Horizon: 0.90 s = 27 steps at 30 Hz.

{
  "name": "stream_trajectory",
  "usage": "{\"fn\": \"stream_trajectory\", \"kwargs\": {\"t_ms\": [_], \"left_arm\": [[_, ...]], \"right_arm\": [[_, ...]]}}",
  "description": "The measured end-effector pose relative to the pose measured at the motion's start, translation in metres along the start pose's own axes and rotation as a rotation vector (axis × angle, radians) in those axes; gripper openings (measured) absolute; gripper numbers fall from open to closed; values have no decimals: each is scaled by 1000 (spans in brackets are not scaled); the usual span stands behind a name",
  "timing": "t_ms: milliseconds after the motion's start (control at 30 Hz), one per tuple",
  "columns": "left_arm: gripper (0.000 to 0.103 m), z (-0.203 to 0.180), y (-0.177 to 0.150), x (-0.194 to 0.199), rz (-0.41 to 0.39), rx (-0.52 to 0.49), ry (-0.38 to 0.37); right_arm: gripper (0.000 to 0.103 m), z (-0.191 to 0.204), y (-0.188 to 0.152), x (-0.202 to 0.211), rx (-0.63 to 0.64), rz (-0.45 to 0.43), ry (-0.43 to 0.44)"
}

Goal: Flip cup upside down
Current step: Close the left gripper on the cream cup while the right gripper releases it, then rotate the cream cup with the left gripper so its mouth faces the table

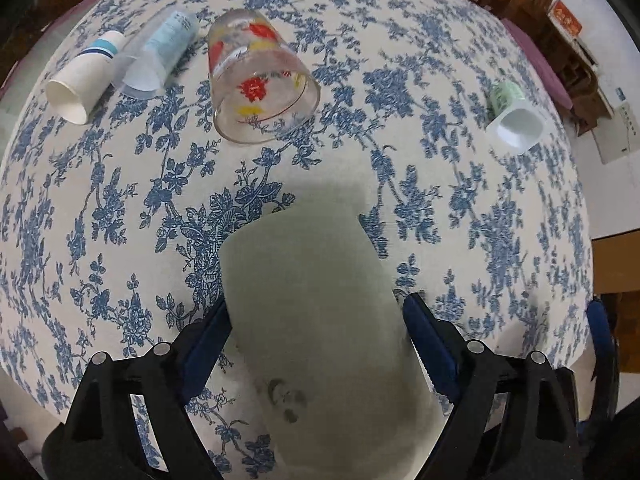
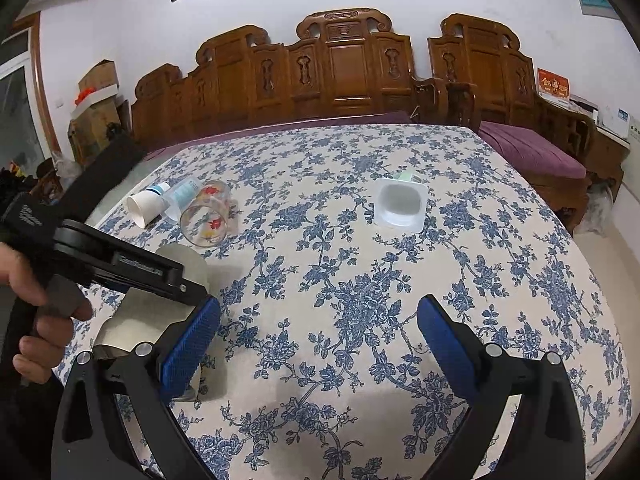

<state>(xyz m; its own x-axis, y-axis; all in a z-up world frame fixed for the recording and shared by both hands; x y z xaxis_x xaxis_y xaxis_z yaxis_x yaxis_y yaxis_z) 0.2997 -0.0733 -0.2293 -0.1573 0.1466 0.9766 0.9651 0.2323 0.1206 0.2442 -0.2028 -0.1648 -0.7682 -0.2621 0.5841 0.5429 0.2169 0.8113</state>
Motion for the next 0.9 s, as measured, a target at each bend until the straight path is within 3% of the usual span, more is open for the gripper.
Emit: {"fn": "stream_trajectory", "kwargs": {"t_ms": [233, 367, 633, 900], "left_arm": [[78, 2, 1, -5, 16, 7, -3], [71, 0, -4, 11, -57, -56, 11], [70, -3, -30, 65, -159, -149, -68], [70, -13, -25, 93, -326, -235, -55]], "right_arm": [[99, 0, 0, 1, -13, -6, 7], [99, 0, 1, 1, -10, -6, 5], [99, -1, 0, 1, -16, -8, 2], [99, 1, -1, 1, -7, -5, 0]]}}
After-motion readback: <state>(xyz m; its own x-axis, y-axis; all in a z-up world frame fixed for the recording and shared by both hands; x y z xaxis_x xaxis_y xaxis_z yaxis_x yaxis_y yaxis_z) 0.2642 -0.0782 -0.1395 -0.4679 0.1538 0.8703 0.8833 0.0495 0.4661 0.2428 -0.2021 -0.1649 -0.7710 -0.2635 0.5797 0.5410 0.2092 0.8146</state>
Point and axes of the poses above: each gripper's, at about its wrist camera, not at the fingertips, and x roughly against the way its jaws point, z to its left, y to its top, the point moved 5 cm from there along -x, roughly the way its jaws point, and after that the axes turned 12 degrees about x, right-handed, at the moved point
